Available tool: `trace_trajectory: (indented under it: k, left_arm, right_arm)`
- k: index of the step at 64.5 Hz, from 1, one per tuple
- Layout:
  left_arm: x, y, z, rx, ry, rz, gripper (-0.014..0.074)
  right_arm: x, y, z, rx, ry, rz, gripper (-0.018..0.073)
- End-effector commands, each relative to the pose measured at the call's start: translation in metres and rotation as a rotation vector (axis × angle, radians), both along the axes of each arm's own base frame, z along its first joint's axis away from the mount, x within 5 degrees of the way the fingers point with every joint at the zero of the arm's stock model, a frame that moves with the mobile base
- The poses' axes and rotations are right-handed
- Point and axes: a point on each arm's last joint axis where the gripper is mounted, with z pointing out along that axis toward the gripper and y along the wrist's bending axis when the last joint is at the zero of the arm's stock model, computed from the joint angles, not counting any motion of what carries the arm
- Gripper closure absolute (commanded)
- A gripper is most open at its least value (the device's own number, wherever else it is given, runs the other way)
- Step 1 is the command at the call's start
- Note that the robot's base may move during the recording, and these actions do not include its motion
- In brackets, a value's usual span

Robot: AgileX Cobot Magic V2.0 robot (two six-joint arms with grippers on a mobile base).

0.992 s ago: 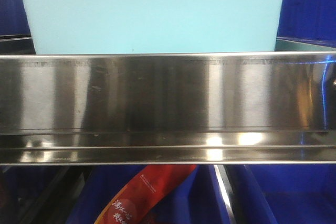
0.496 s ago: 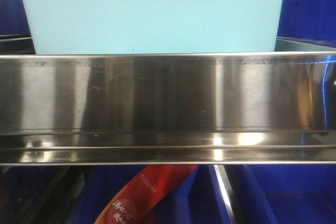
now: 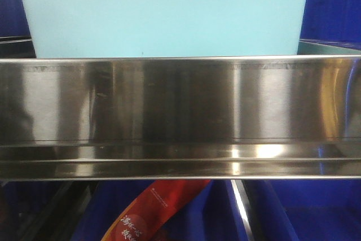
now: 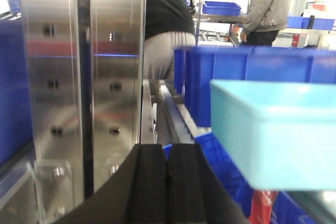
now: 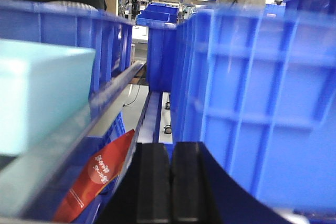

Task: Fetch blue bin and place on conveyor start
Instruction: 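Reach both grippers toward the light-blue bin on the shelf, then close both grippers on opposite side walls of the light-blue bin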

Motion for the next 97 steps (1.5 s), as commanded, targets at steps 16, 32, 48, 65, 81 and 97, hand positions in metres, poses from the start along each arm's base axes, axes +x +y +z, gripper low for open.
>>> trace_trajectory:
  k: [16, 32, 48, 65, 81, 97]
  left_arm:
    - [0.006, 0.002, 0.047, 0.05, 0.178, 0.018, 0.0707]
    - [0.042, 0.001, 0.087, 0.072, 0.304, 0.027, 0.0707]
    - [0.064, 0.0, 0.093, 0.076, 0.357, 0.026, 0.0707]
    - [0.08, -0.007, 0.105, 0.038, 0.42, -0.042, 0.0707]
    - [0.126, -0.037, 0.127, 0.151, 0.484, -0.262, 0.0707]
    - [0.181, -0.082, 0.144, 0.11, 0.541, -0.376, 0.0707]
  right_arm:
    - [0.003, 0.001, 0.065, 0.006, 0.069, 0.009, 0.0724]
    - [0.038, 0.0, 0.113, 0.024, 0.318, 0.03, 0.0724]
    - [0.066, -0.002, 0.143, 0.04, 0.307, 0.038, 0.0724]
    - [0.085, 0.002, 0.145, 0.102, 0.391, 0.093, 0.0724]
    - [0.125, 0.033, 0.154, 0.098, 0.478, 0.344, 0.0724]
    - [0.173, 0.055, 0.156, 0.152, 0.567, 0.401, 0.07]
